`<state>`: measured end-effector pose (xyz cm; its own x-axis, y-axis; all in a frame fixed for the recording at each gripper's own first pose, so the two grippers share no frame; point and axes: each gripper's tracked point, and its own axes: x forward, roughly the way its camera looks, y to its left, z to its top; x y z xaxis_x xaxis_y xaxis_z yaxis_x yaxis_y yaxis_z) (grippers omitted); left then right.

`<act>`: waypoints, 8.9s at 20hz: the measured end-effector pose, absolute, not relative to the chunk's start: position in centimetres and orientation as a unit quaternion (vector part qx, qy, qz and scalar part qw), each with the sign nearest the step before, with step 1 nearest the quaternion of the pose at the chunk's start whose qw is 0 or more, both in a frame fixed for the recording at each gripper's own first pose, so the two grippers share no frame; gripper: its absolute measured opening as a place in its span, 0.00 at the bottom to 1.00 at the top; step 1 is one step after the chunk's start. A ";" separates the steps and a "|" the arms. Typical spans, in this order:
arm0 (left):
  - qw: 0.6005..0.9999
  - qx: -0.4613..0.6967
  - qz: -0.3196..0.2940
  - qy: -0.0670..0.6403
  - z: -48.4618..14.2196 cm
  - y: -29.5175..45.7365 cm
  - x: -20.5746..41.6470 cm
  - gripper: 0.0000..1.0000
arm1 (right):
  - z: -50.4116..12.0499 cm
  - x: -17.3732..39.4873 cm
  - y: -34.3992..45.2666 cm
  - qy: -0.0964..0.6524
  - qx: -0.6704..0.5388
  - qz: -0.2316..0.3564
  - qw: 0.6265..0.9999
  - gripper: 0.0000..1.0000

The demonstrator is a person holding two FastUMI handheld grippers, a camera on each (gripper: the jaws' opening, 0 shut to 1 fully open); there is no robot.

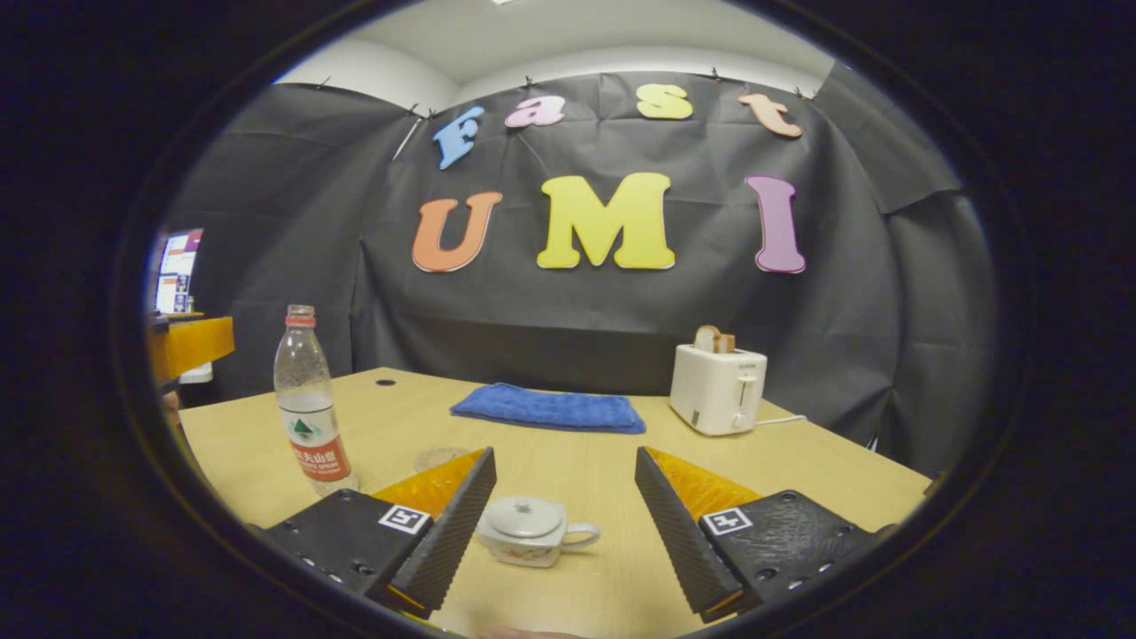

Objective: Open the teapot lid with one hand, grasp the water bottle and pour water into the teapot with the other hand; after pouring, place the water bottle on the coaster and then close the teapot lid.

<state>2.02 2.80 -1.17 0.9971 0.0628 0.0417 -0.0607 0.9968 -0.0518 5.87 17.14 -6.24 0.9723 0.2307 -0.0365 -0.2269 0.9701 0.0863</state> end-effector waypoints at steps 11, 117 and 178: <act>0.999 -0.030 0.022 -0.008 -1.8 3.2 2.3 0.99 | -10.6 8.5 20.4 0.092 0.057 0.133 0.985 0.62; 0.527 0.840 -0.081 0.104 -3.1 -10.1 8.6 0.75 | -0.5 4.3 -2.5 -0.043 -0.012 0.006 0.999 0.00; 0.980 0.185 -0.023 0.067 -5.8 -9.1 13.5 0.75 | -2.0 5.2 -3.8 -0.022 0.004 -0.020 1.000 0.00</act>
<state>13.54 -9.14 -5.85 0.9901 -0.0197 -0.1392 0.0692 0.9302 0.3606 5.21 -3.78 -1.99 0.9982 -0.0406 0.0433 0.0402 0.9992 0.0085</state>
